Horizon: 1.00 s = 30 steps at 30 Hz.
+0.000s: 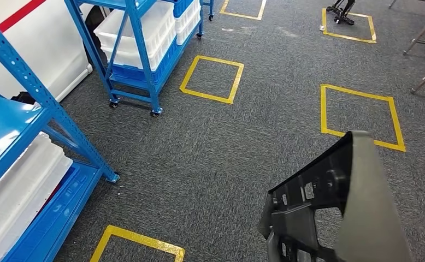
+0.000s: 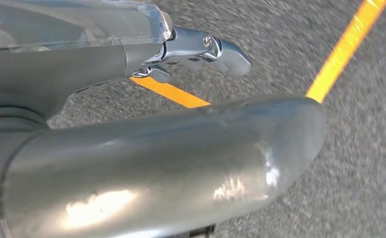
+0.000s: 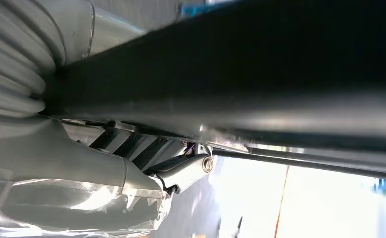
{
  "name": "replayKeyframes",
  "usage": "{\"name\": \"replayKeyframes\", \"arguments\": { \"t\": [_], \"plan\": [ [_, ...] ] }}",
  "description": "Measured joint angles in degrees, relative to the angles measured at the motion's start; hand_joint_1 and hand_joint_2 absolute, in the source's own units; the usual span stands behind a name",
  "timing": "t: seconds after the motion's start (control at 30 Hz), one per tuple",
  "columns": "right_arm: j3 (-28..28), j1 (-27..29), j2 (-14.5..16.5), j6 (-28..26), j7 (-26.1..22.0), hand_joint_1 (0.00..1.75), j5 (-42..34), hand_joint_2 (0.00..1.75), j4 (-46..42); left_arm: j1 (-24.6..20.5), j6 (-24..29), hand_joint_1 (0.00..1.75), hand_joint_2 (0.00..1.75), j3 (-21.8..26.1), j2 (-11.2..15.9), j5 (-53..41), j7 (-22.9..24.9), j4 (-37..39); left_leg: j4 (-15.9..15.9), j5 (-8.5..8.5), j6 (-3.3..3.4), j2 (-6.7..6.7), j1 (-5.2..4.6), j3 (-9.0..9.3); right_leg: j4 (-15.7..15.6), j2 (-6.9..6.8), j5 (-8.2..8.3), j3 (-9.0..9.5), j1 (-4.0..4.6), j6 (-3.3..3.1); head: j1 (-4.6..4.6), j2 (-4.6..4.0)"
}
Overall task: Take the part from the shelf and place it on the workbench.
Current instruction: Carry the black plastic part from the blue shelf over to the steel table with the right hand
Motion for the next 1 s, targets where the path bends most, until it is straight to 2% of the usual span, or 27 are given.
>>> {"name": "replayKeyframes", "arguments": {
  "t": [0.07,0.1,0.13,0.17,0.2,0.23,0.27,0.33,0.37,0.4,0.43,0.47,0.5,0.57,0.6,0.63,0.7,0.73,0.77,0.83,0.87,0.9,0.93,0.97,1.0],
  "plan": [
    [-0.5,0.2,0.4,0.7,0.0,1.75,0.5,1.75,-0.9,-0.1,0.1,0.0,0.0,-0.1,-0.2,0.2,0.2,0.0,0.0,-0.35,-0.36,1.13,-0.24,0.4,-7.2,-2.76,2.16,3.97,0.68,-0.82,-0.04,0.0],
    [-0.7,0.3,0.7,1.3,0.0,1.75,0.7,1.75,-1.3,-0.2,0.2,0.0,0.0,-0.1,-0.3,0.3,0.5,0.0,0.0,-0.5,-0.6,1.69,-0.33,0.56,-8.9,-3.6,2.42,4.82,1.03,-1.17,-0.07,0.0],
    [-0.9,0.3,1.0,1.9,0.0,1.75,0.7,1.75,-1.5,-0.3,0.4,0.0,0.0,-0.1,-0.3,0.5,0.8,0.0,0.0,-0.6,-0.83,2.25,-0.41,0.68,-9.5,-3.77,2.28,4.93,1.32,-1.41,-0.1,0.0],
    [-1.3,0.4,1.3,2.6,0.0,1.75,0.7,1.75,-1.7,-0.5,0.5,0.0,0.0,0.0,-0.3,0.7,1.2,0.0,-0.1,-0.68,-1.08,2.86,-0.46,0.85,-9.6,-2.95,2.44,4.8,1.37,-1.6,-0.1,0.0],
    [-1.7,0.5,1.6,3.3,0.0,1.75,0.6,1.75,-1.9,-0.7,0.6,0.0,0.0,0.0,-0.4,0.7,1.5,0.0,0.0,-0.9,-1.36,2.82,-0.4,0.97,-9.9,-2.28,2.63,4.84,1.19,-1.82,-0.11,0.0],
    [-2.1,0.6,2.0,4.0,0.0,1.75,0.5,1.75,-2.1,-0.8,0.7,0.0,0.0,0.1,-0.4,0.7,1.8,0.0,0.5,-1.46,-1.59,1.82,-0.34,0.87,-10.2,-1.62,2.82,4.96,0.96,-2.1,-0.12,0.0],
    [-2.4,0.7,2.3,4.5,0.0,1.75,0.4,1.75,-2.3,-0.8,0.9,0.0,0.0,0.2,-0.4,0.7,2.1,0.0,2.2,-2.7,-1.8,0.23,-0.25,0.25,-10.5,-0.94,3.03,5.09,0.71,-2.44,-0.16,0.0],
    [-2.9,0.6,2.9,5.2,0.0,1.75,0.4,1.75,-2.5,-0.7,1.1,0.0,0.0,0.6,-0.4,0.8,2.5,0.0,8.6,-6.33,-2.02,-3.06,-0.01,-2.62,-10.8,0.43,3.22,5.19,0.47,-2.88,-0.31,0.0],
    [-3.0,0.6,3.0,5.5,0.0,1.75,0.4,1.75,-2.5,-0.5,1.1,0.0,0.0,0.8,-0.4,0.8,2.8,0.0,12.5,-8.0,-2.13,-3.67,0.09,-4.5,-10.7,1.22,3.24,5.14,0.46,-2.99,-0.36,0.01],
    [-3.1,0.6,3.2,5.7,0.0,1.75,0.4,1.75,-2.5,-0.3,1.1,0.0,0.0,1.0,-0.4,0.8,2.9,0.0,15.3,-8.64,-2.25,-3.83,0.16,-5.9,-10.6,2.09,3.25,5.12,0.45,-3.0,-0.38,0.01],
    [-3.2,0.6,3.3,5.9,0.0,1.75,0.4,1.75,-2.5,-0.2,1.1,0.0,0.0,1.1,-0.5,0.9,3.1,0.0,16.3,-8.22,-2.35,-3.88,0.25,-6.58,-10.5,3.02,3.24,5.11,0.42,-2.98,-0.38,0.01],
    [-3.2,0.7,3.4,6.0,0.0,1.75,0.3,1.75,-2.5,-0.2,1.1,0.0,0.0,1.1,-0.5,0.8,3.2,0.0,14.9,-6.62,-2.43,-3.98,0.36,-6.18,-10.3,3.92,3.19,5.11,0.36,-2.9,-0.38,0.01],
    [-3.3,0.7,3.5,6.1,0.0,1.75,0.3,1.75,-2.5,-0.1,1.2,0.0,0.0,1.1,-0.5,0.8,3.3,0.0,11.6,-4.24,-2.51,-4.42,0.54,-4.85,-10.0,4.79,3.07,5.1,0.26,-2.72,-0.37,0.0],
    [-3.6,0.7,3.7,6.3,0.0,1.75,0.2,1.75,-2.5,-0.2,1.2,0.0,0.0,1.2,-0.5,0.6,3.5,0.0,4.6,-1.13,-2.59,-7.32,0.96,-2.03,-9.1,6.31,2.74,4.71,0.13,-2.09,-0.41,0.0],
    [-3.7,0.7,3.8,6.4,0.0,1.75,0.2,1.75,-2.5,-0.2,1.2,0.0,0.0,1.2,-0.5,0.5,3.6,0.0,2.6,-0.56,-2.53,-8.55,1.06,-1.31,-8.7,6.99,2.7,4.37,0.06,-1.66,-0.41,0.0],
    [-3.8,0.7,3.9,6.5,0.0,1.75,0.2,1.75,-2.5,-0.2,1.2,0.0,0.0,1.3,-0.6,0.3,3.6,0.0,1.9,-0.69,-2.35,-9.31,1.03,-1.11,-8.5,7.63,2.78,4.02,0.02,-1.24,-0.42,0.0],
    [-4.1,0.8,4.1,6.8,0.0,1.75,0.3,1.75,-2.5,-0.2,1.2,0.0,0.0,1.3,-0.6,-0.1,3.7,0.0,1.6,-0.38,-1.62,-8.21,0.84,-1.12,-8.6,8.79,3.15,3.53,-0.18,-0.44,-0.39,0.0],
    [-4.3,0.8,4.1,6.9,0.0,1.75,0.5,1.75,-2.5,-0.3,1.2,0.0,0.0,1.3,-0.6,-0.4,3.7,0.0,1.4,-0.14,-1.18,-7.5,0.83,-1.03,-8.4,8.3,3.02,3.27,-0.19,-0.18,-0.34,0.0],
    [-4.5,0.9,4.1,7.0,0.0,1.75,0.6,1.75,-2.5,-0.4,1.3,0.0,0.0,1.3,-0.5,-0.6,3.7,0.0,1.2,0.11,-0.75,-6.73,0.84,-1.01,-7.3,6.95,2.29,2.67,-0.14,0.02,-0.16,0.0],
    [-4.8,0.8,4.1,7.0,0.0,1.75,0.9,1.75,-2.6,-0.4,1.3,0.0,0.0,1.3,-0.5,-1.0,3.7,0.0,0.8,0.36,-0.25,-5.06,0.66,-1.1,-1.6,3.1,-1.02,-0.05,0.04,0.28,0.18,0.01],
    [-4.9,0.7,4.1,6.9,0.0,1.75,1.0,1.75,-2.6,-0.3,1.3,0.0,0.0,1.3,-0.5,-1.1,3.7,0.0,0.8,0.36,-0.16,-4.17,0.49,-1.18,2.3,1.9,-2.93,-1.92,0.07,0.4,0.29,0.01],
    [-4.9,0.7,4.1,6.9,0.0,1.75,1.0,1.75,-2.5,-0.2,1.3,0.0,0.0,1.3,-0.4,-1.2,3.7,0.0,0.8,0.34,-0.13,-3.24,0.33,-1.24,5.6,1.37,-4.21,-3.48,0.05,0.46,0.29,0.01],
    [-5.0,0.7,4.1,6.8,0.0,1.75,1.0,1.75,-2.5,-0.1,1.3,0.0,0.0,1.3,-0.4,-1.3,3.7,0.0,0.8,0.3,-0.1,-2.35,0.19,-1.26,7.2,1.14,-4.41,-4.17,0.05,0.42,0.29,0.01],
    [-5.1,0.7,4.1,6.8,0.0,1.75,1.1,1.75,-2.5,-0.2,1.3,0.0,0.0,1.3,-0.4,-1.3,3.7,0.0,0.8,0.25,-0.07,-1.53,0.08,-1.23,6.5,0.96,-3.51,-3.65,0.1,0.27,0.29,0.01],
    [-5.2,0.8,4.1,6.7,0.0,1.75,1.1,1.75,-2.5,-0.2,1.3,0.0,0.0,1.3,-0.4,-1.3,3.7,0.0,0.8,0.17,-0.06,-0.78,-0.01,-1.14,3.4,0.62,-1.77,-1.87,0.21,-0.02,0.3,0.01]
  ]
}}
